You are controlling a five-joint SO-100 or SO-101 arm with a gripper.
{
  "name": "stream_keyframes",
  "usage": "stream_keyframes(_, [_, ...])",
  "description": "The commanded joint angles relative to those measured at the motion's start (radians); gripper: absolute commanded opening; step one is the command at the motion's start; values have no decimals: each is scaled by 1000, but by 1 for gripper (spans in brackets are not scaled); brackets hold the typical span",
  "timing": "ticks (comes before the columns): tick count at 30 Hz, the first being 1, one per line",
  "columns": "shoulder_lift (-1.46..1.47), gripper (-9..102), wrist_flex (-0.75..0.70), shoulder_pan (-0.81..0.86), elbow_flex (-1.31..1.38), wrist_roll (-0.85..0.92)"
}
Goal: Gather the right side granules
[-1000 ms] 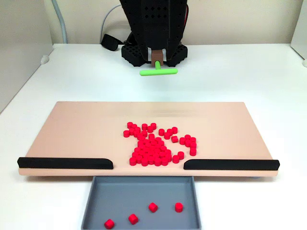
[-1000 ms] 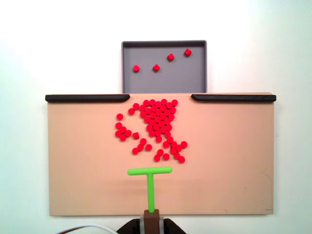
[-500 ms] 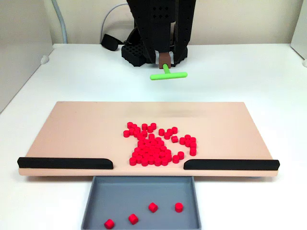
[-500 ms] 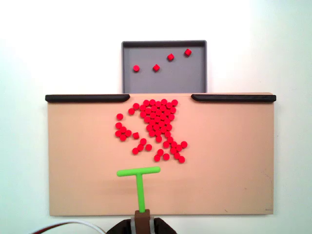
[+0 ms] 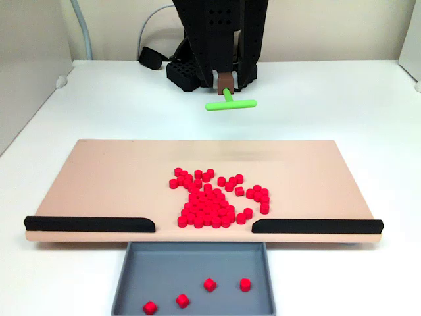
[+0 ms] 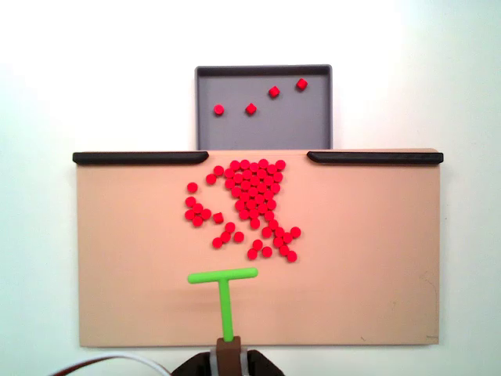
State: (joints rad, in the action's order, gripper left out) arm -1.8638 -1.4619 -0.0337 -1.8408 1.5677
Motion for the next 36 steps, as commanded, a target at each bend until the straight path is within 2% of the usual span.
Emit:
stream_keyframes(1, [0,0,5,9,6,0])
stream_keyframes(36, [3,0,5,26,11,21])
